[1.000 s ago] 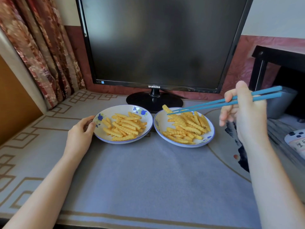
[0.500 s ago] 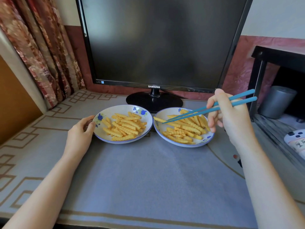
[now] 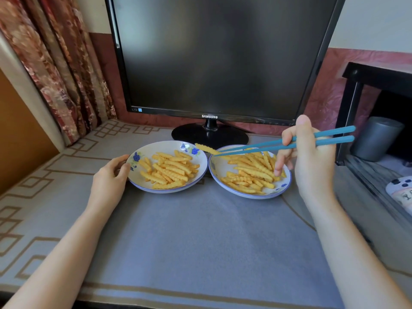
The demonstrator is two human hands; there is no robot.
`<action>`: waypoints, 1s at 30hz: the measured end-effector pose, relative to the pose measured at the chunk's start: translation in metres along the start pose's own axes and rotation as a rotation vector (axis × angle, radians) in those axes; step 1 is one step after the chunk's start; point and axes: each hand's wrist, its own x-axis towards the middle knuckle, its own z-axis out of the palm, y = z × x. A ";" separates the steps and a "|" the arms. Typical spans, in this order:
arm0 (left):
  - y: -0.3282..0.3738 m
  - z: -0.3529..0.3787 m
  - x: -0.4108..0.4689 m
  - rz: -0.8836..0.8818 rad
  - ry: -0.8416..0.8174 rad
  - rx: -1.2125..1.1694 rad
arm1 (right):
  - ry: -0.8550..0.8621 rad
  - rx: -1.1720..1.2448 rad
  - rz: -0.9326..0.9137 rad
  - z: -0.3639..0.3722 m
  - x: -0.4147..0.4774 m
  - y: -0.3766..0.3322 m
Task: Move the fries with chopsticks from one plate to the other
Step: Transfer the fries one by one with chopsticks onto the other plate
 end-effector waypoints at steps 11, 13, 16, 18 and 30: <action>0.000 0.000 0.000 -0.001 0.004 -0.001 | -0.223 0.004 0.031 0.042 -0.035 0.020; 0.000 0.000 0.000 -0.001 0.005 -0.002 | -0.265 0.010 0.034 0.042 -0.036 0.021; -0.001 0.000 0.000 -0.004 0.003 -0.009 | -0.271 -0.005 0.034 0.039 -0.033 0.019; -0.001 0.001 0.001 -0.007 0.000 -0.009 | -0.244 0.000 0.044 0.034 -0.029 0.016; 0.000 0.001 0.000 0.005 0.003 -0.019 | 0.009 -0.120 -0.016 -0.018 0.016 0.016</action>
